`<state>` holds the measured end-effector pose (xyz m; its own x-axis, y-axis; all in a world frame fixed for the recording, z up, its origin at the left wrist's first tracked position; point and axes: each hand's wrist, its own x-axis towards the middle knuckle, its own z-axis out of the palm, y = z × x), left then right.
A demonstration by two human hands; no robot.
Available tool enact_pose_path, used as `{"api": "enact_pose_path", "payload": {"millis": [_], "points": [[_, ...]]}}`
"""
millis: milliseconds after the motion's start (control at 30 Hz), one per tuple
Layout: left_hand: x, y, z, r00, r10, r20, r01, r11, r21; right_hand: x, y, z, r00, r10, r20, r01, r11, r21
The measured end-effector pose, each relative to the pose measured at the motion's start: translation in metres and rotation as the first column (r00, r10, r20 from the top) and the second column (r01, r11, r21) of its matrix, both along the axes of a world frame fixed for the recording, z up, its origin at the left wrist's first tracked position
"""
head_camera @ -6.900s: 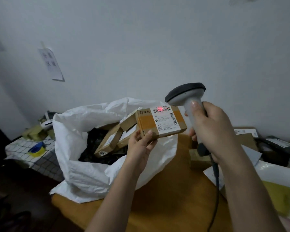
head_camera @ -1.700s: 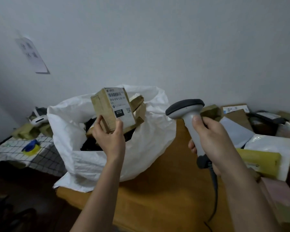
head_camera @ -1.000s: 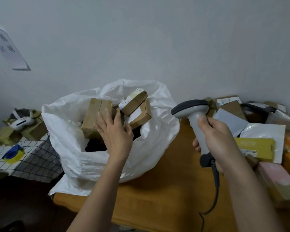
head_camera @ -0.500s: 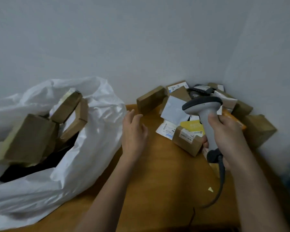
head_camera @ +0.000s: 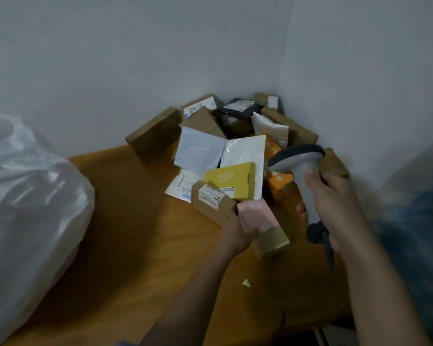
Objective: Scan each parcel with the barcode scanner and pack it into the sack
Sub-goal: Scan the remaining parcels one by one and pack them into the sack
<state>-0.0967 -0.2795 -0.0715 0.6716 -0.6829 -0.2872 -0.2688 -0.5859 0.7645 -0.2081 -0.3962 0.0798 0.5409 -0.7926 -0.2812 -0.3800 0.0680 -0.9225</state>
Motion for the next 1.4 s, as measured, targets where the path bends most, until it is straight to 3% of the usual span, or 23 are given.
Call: {"api": "enact_pose_path", "payload": {"millis": [67,133,200,367,467,567,800,967,1167,1400], "points": [[-0.015,-0.023,-0.021,0.996,0.077,0.05,-0.083,0.987,0.134,-0.006,-0.016,-0.008,1.0,-0.006,-0.027,0.006,1.0,0.001],[-0.03,-0.044,-0.033,0.968,0.083,0.238,-0.147,0.953,0.266,-0.01,-0.029,-0.017,0.998,-0.012,-0.058,0.012,1.0,0.002],[-0.041,-0.061,-0.037,0.94,0.069,0.335,-0.183,0.929,0.321,-0.013,-0.037,-0.025,0.997,-0.005,-0.083,0.005,1.0,0.0],[-0.053,-0.072,-0.047,0.956,0.152,0.251,-0.25,0.869,0.428,-0.017,-0.043,-0.035,0.996,0.024,-0.09,-0.021,0.999,0.026],[-0.049,-0.059,-0.047,0.962,0.194,0.19,-0.255,0.887,0.386,-0.012,-0.041,-0.034,0.997,0.031,-0.073,-0.027,0.998,0.053],[-0.031,-0.033,-0.04,0.941,0.338,0.014,-0.328,0.904,0.272,-0.005,-0.034,-0.03,0.998,0.043,-0.039,-0.041,0.997,0.059],[0.024,0.051,-0.001,0.792,0.443,-0.42,-0.482,0.876,0.014,0.021,-0.002,-0.015,0.995,0.092,0.041,-0.094,0.995,0.042],[0.044,0.097,0.034,0.627,0.368,-0.687,-0.618,0.772,-0.151,0.044,0.024,-0.006,0.988,0.084,0.131,-0.09,0.995,0.039],[0.061,0.135,0.081,0.465,0.214,-0.859,-0.767,0.582,-0.27,0.073,0.063,-0.008,0.971,0.059,0.233,-0.074,0.996,0.058],[0.065,0.156,0.118,0.44,-0.086,-0.894,-0.776,0.466,-0.426,0.095,0.099,-0.01,0.952,0.12,0.281,-0.152,0.984,0.096]]}}
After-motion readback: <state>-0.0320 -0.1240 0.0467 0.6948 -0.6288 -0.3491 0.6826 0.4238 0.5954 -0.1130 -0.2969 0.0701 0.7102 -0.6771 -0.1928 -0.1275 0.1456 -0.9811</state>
